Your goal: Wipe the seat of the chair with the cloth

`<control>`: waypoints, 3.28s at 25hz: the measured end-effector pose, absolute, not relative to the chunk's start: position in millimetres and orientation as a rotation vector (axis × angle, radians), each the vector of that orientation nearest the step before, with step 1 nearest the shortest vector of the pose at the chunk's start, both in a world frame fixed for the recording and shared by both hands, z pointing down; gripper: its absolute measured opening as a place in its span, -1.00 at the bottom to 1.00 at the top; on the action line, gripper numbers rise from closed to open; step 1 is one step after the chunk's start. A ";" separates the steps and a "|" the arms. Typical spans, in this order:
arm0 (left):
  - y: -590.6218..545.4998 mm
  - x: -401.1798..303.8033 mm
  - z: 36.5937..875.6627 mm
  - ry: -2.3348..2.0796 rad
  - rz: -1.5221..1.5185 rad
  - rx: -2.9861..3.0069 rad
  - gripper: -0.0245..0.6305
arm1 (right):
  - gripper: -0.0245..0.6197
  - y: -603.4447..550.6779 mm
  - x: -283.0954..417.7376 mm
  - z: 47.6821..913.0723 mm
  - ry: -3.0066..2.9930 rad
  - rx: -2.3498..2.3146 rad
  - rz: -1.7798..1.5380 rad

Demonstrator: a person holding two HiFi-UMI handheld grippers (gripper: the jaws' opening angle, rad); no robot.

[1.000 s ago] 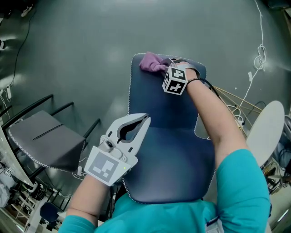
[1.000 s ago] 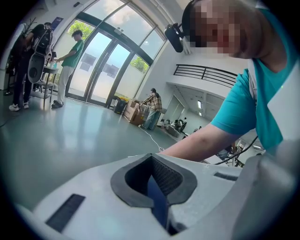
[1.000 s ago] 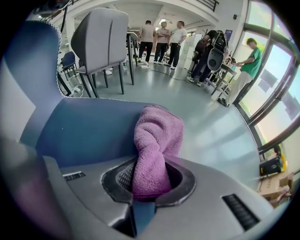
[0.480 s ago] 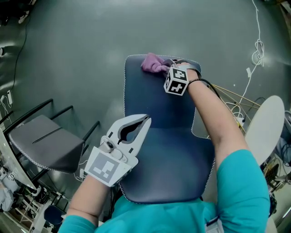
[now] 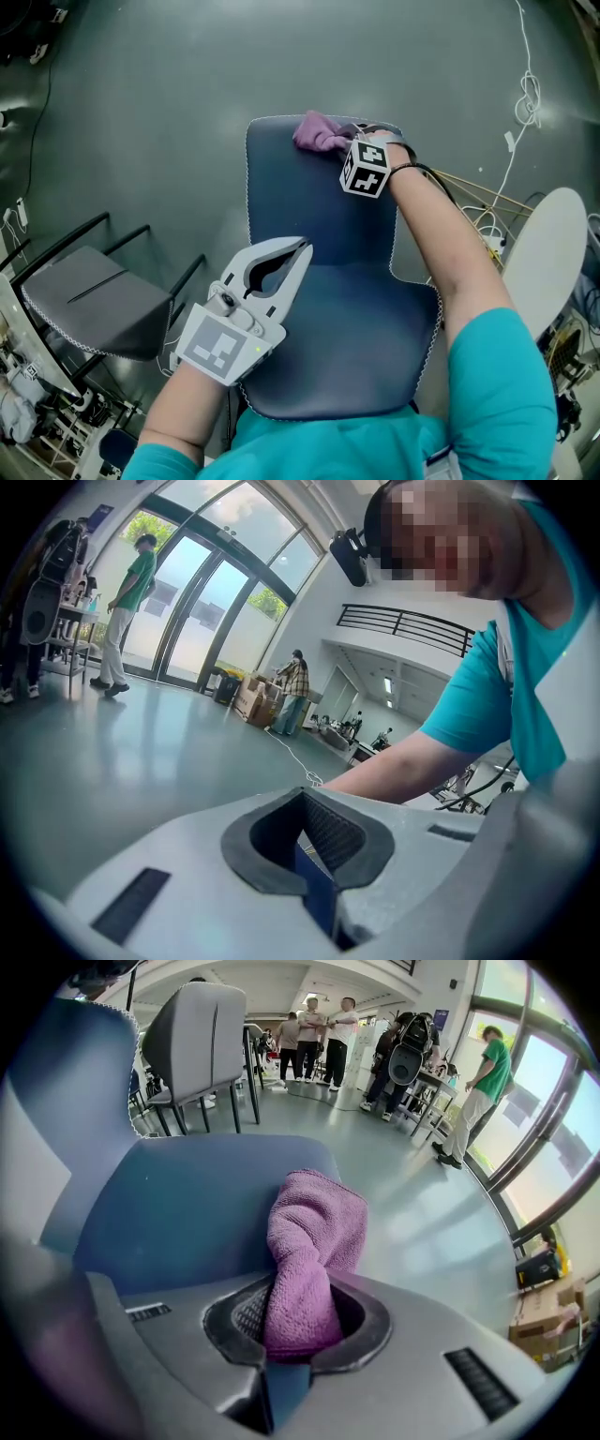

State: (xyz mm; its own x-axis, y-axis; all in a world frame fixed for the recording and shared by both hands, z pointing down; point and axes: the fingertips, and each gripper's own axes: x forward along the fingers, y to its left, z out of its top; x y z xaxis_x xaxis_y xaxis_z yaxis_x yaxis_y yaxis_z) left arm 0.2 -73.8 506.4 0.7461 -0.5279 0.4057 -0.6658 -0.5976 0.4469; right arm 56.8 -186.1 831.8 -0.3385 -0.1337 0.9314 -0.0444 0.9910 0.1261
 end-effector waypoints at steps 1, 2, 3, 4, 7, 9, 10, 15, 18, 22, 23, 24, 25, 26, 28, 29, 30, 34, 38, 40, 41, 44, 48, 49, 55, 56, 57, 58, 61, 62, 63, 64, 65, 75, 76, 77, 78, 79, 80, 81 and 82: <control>-74.4 2.5 505.8 -0.894 0.304 2.360 -0.96 | -0.75 -186.0 60.1 832.4 -1.915 0.129 -0.089; -74.9 4.7 504.6 -0.892 0.293 2.364 -0.96 | -0.75 -185.6 63.2 832.8 -1.913 0.131 -0.086; -75.2 6.5 503.6 -0.890 0.288 2.368 -0.96 | -0.75 -185.2 66.3 832.8 -1.911 0.133 -0.083; -75.3 8.0 503.0 -0.887 0.287 2.371 -0.96 | -0.75 -185.0 69.4 832.7 -1.908 0.134 -0.080; -75.3 11.9 503.1 -0.878 0.295 2.375 -0.96 | -0.75 -186.9 77.9 831.8 -1.903 0.143 -0.079; -74.4 14.7 504.1 -0.871 0.300 2.373 -0.96 | -0.75 -187.1 84.4 832.4 -1.899 0.149 -0.073; -73.7 16.4 504.9 -0.867 0.305 2.372 -0.96 | -0.75 -186.7 88.5 833.1 -1.896 0.151 -0.066; -71.1 25.2 505.4 -0.850 0.321 2.377 -0.96 | -0.75 -184.4 106.2 833.8 -1.891 0.171 -0.043; -71.6 30.7 503.7 -0.837 0.322 2.385 -0.96 | -0.75 -184.5 111.2 833.0 -1.889 0.180 -0.034; -70.4 38.9 500.9 -0.822 0.319 2.392 -0.96 | -0.75 -182.5 118.5 831.5 -1.893 0.196 -0.021; -69.8 40.3 499.7 -0.820 0.318 2.395 -0.96 | -0.75 -181.7 119.8 830.8 -1.895 0.201 -0.018; -69.4 42.0 498.8 -0.818 0.319 2.397 -0.96 | -0.75 -181.1 121.6 830.2 -1.896 0.205 -0.016; -69.5 44.3 498.3 -0.816 0.321 2.399 -0.96 | -0.75 -180.8 124.4 829.9 -1.898 0.210 -0.013; -70.0 47.0 498.3 -0.815 0.324 2.400 -0.96 | -0.75 -180.8 127.8 829.7 -1.899 0.214 -0.009; -71.2 51.3 498.4 -0.813 0.331 2.403 -0.96 | -0.75 -180.7 134.6 829.2 -1.900 0.224 -0.002; -71.4 52.8 498.2 -0.811 0.335 2.405 -0.96 | -0.75 -180.4 137.5 828.9 -1.900 0.227 0.001; -71.4 54.5 497.9 -0.809 0.340 2.407 -0.96 | -0.75 -180.0 140.2 828.4 -1.900 0.231 0.004; -73.4 66.7 497.9 -0.796 0.350 2.413 -0.96 | -0.75 -180.7 155.0 828.9 -1.903 0.244 0.015; -74.8 77.9 498.3 -0.783 0.356 2.421 -0.96 | -0.75 -180.1 167.1 830.6 -1.909 0.262 0.033; -73.0 79.9 499.0 -0.770 0.374 2.420 -0.96 | -0.75 -179.4 169.6 830.0 -1.911 0.269 0.037; -71.9 81.0 500.4 -0.763 0.389 2.418 -0.96 | -0.75 -179.5 171.4 829.9 -1.912 0.272 0.040; -71.2 87.5 500.5 -0.754 0.379 2.423 -0.96 | -0.75 -178.5 179.3 830.7 -1.910 0.285 0.048; -71.0 96.9 500.3 -0.742 0.377 2.426 -0.96 | -0.75 -176.4 198.2 832.8 -1.897 0.300 0.066; -71.2 99.5 499.9 -0.739 0.378 2.428 -0.96 | -0.75 -176.3 204.0 833.1 -1.893 0.305 0.071; -69.9 110.7 497.1 -0.727 0.379 2.435 -0.96 | -0.74 -159.5 269.0 852.9 -1.708 0.255 0.105; -69.7 111.2 496.6 -0.733 0.376 2.433 -0.96 | -0.74 -151.7 288.4 859.2 -1.645 0.229 0.114; -70.0 110.8 495.9 -0.742 0.372 2.431 -0.96 | -0.74 -145.5 305.2 862.1 -1.604 0.222 0.131; -70.9 109.3 495.2 -0.753 0.369 2.429 -0.96 | -0.74 -141.7 317.3 860.5 -1.590 0.237 0.155; -74.8 98.9 494.9 -0.784 0.356 2.427 -0.96 | -0.74 -139.2 327.2 837.5 -1.635 0.342 0.224; -74.8 92.7 494.5 -0.792 0.348 2.427 -0.96 | -0.74 -138.4 323.7 826.5 -1.662 0.382 0.243; -74.3 84.4 493.1 -0.800 0.341 2.429 -0.96 | -0.74 -137.5 316.7 813.9 -1.695 0.422 0.259; -73.7 74.4 490.5 -0.811 0.334 2.429 -0.96 | -0.74 -136.9 306.7 800.2 -1.731 0.459 0.269; -73.4 63.2 487.2 -0.829 0.324 2.428 -0.96 | -0.74 -137.1 294.4 786.3 -1.767 0.486 0.269; -60.6 -49.3 483.7 -1.055 0.261 2.331 -0.96 | -0.74 -112.8 57.7 732.4 -2.122 0.169 0.023; -58.4 -58.7 485.2 -1.072 0.259 2.322 -0.96 | -0.74 -108.5 32.9 734.1 -2.140 0.133 -0.003; -56.0 -68.9 486.7 -1.088 0.256 2.313 -0.96 | -0.74 -104.7 8.6 736.3 -2.154 0.104 -0.023; -53.6 -79.6 488.2 -1.102 0.252 2.303 -0.96 | -0.74 -100.9 -14.7 738.9 -2.165 0.080 -0.040; -51.2 -90.2 489.6 -1.116 0.246 2.293 -0.96 | -0.74 -97.1 -36.5 742.3 -2.172 0.059 -0.055; -48.9 -100.3 490.8 -1.129 0.239 2.284 -0.96 | -0.74 -93.0 -56.2 746.5 -2.173 0.039 -0.072; -47.0 -109.3 491.9 -1.140 0.232 2.275 -0.96 | -0.74 -88.8 -73.4 751.6 -2.170 0.016 -0.094; -45.3 -117.0 493.1 -1.151 0.226 2.267 -0.96 | -0.74 -84.4 -88.2 757.3 -2.163 -0.008 -0.120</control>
